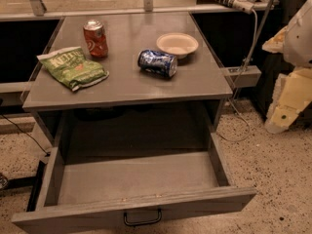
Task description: Close top drawer
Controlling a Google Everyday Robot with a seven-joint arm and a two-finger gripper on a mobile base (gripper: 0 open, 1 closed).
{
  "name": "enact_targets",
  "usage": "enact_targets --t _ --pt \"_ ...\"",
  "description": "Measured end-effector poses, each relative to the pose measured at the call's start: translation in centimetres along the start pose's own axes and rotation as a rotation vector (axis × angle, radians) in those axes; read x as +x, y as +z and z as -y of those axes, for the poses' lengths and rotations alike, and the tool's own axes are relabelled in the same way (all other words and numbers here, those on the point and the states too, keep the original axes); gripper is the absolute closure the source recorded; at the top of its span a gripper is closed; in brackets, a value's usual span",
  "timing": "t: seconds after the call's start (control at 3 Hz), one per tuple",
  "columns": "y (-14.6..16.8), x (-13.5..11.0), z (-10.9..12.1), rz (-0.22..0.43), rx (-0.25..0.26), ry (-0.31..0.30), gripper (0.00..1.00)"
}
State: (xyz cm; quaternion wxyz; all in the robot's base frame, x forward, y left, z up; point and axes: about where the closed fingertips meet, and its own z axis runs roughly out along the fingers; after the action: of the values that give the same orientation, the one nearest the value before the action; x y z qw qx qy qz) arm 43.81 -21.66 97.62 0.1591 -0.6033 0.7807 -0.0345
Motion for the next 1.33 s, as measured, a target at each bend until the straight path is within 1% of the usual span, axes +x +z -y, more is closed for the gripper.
enact_targets --t 0.33,0.67,1.0,1.33 --pt "-0.1 -0.1 0.0 0.004 0.003 -0.004 0.0" --pt "0.7 -0.4 -1.5 0.022 -0.006 -0.047 0.0" --pt "2.4 -0.3 -4.0 0.058 -0.034 -0.09 0.0" --pt "4.5 0.4 -6.8 0.108 -0.057 -0.128 0.0"
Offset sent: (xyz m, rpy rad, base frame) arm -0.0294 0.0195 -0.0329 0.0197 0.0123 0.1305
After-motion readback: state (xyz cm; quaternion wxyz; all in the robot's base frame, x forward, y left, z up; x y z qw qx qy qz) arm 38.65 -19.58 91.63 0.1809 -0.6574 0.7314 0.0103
